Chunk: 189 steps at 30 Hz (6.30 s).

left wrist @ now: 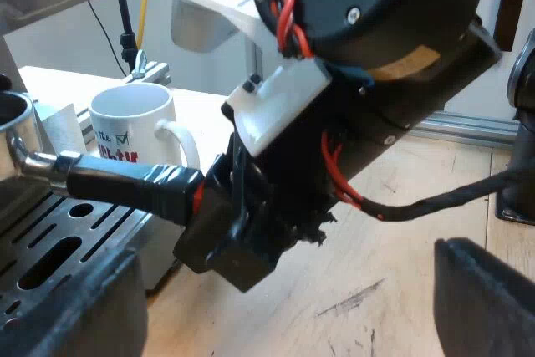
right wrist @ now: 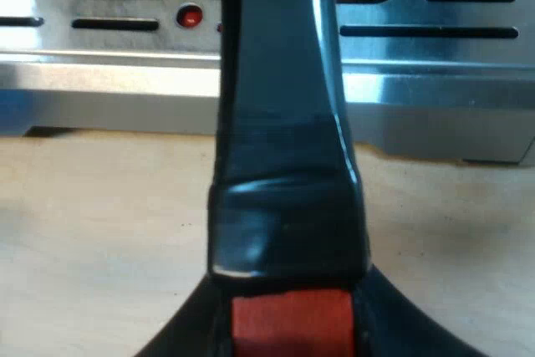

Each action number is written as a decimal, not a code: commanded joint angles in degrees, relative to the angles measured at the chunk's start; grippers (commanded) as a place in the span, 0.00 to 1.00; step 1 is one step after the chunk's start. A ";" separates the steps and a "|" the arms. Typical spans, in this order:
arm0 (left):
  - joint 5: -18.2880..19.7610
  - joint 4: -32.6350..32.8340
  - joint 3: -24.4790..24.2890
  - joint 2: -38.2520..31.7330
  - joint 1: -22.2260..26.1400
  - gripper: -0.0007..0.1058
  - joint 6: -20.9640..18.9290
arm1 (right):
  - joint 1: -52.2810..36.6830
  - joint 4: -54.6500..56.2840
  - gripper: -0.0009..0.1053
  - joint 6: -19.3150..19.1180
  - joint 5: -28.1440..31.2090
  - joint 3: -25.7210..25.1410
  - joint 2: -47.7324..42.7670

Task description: Grind coffee beans and then tamp

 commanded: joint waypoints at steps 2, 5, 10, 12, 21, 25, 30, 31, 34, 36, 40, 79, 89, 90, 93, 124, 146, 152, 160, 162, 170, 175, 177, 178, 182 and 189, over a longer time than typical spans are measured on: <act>0.74 -0.13 -0.54 -0.33 -0.30 0.68 -0.67 | 0.15 -0.98 0.01 -1.14 1.32 -0.92 -2.34; 0.57 -0.13 -0.54 -0.33 -0.30 0.68 -0.67 | 0.15 1.39 0.01 -1.14 0.68 -0.92 -3.47; 0.57 -0.13 -0.54 -0.33 -0.30 0.68 -0.67 | 2.03 4.15 0.01 -1.14 -0.03 -0.92 -5.02; 0.57 -0.13 -0.54 -0.33 -0.30 0.68 -0.67 | 3.28 4.89 0.01 -1.14 -0.03 -0.92 -5.05; 0.83 2.39 -5.71 -0.33 -0.30 0.68 -0.67 | 8.37 5.20 0.01 -6.74 -0.46 -0.92 -6.26; 0.73 9.76 -9.05 -0.50 -0.30 0.68 0.10 | 8.86 5.20 0.01 -8.96 -2.03 -0.92 -8.16; 0.73 12.72 -12.84 -1.89 -0.30 0.68 1.90 | 8.86 5.20 0.01 -15.69 -6.71 -0.92 -10.83; 0.73 12.72 -13.00 -2.18 -0.30 0.68 1.89 | 8.86 5.20 0.01 -16.44 -7.35 -0.92 -11.13; 0.60 13.12 -13.37 -3.44 -0.30 0.68 1.89 | 8.86 5.20 0.01 -19.11 -9.34 -0.92 -12.47; 0.60 14.63 -13.34 -5.10 -0.30 0.68 1.89 | 8.86 5.20 0.01 -21.49 -10.85 -0.92 -13.40; 0.60 18.95 -13.34 -8.50 -0.30 0.68 1.89 | 8.86 5.20 0.01 -25.48 -12.22 -0.92 -15.77; -11.31 23.97 -6.59 -12.40 -0.30 0.68 4.97 | -1.78 0.46 0.01 -44.17 -27.89 10.16 -17.06; -11.31 23.31 -5.36 -12.13 -0.30 0.68 4.62 | -2.03 -10.05 0.01 -45.46 -27.89 17.48 -17.06; -11.31 23.31 -5.36 -12.13 -0.30 0.68 4.62 | -2.03 -10.68 0.01 -45.46 -27.89 18.17 -17.06; -11.31 23.31 -5.36 -12.13 -0.30 0.68 4.48 | -2.03 -12.06 0.01 -45.46 -27.89 19.65 -16.49; -11.31 23.31 -5.36 -12.13 -0.30 0.68 4.48 | -6.91 -21.24 0.01 -46.39 -32.62 20.08 -1.67; -11.31 23.31 -5.36 -12.13 -0.30 0.68 4.48 | -6.91 -14.31 0.03 -41.62 -32.55 19.12 -1.67; -11.31 23.31 -5.36 -12.13 -0.30 0.68 4.48 | -6.91 -13.56 0.29 -40.09 -32.55 18.01 -1.67; -11.31 23.31 -5.36 -12.13 -0.30 0.68 4.48 | -6.91 -8.77 0.53 -37.54 -32.55 17.36 -1.67; -11.31 23.31 -5.36 -12.13 -0.30 0.68 4.48 | -6.91 -7.74 0.53 -37.22 -32.55 17.36 -1.77; -10.97 23.31 -5.46 -12.13 -0.30 0.68 4.48 | -6.91 -1.29 0.53 -36.58 -32.55 16.76 -4.46; -10.97 23.31 -5.70 -12.13 -0.30 0.68 4.48 | -6.91 5.33 0.53 -36.69 -32.42 14.48 -8.22; -10.97 23.31 -5.91 -12.13 -0.30 0.68 4.48 | -6.91 7.03 0.53 -36.69 -32.26 13.69 -10.03; -10.97 23.31 -5.90 -12.13 -0.30 0.68 4.48 | -6.91 7.86 0.53 -36.69 -32.27 13.30 -10.75; -10.97 23.31 -5.90 -12.13 -0.30 0.68 4.48 | -6.57 11.31 0.53 -36.69 -32.14 11.86 -13.82; -10.97 23.31 -6.19 -12.13 -0.30 0.68 4.48 | -6.51 14.55 0.53 -36.69 -32.14 8.93 -20.85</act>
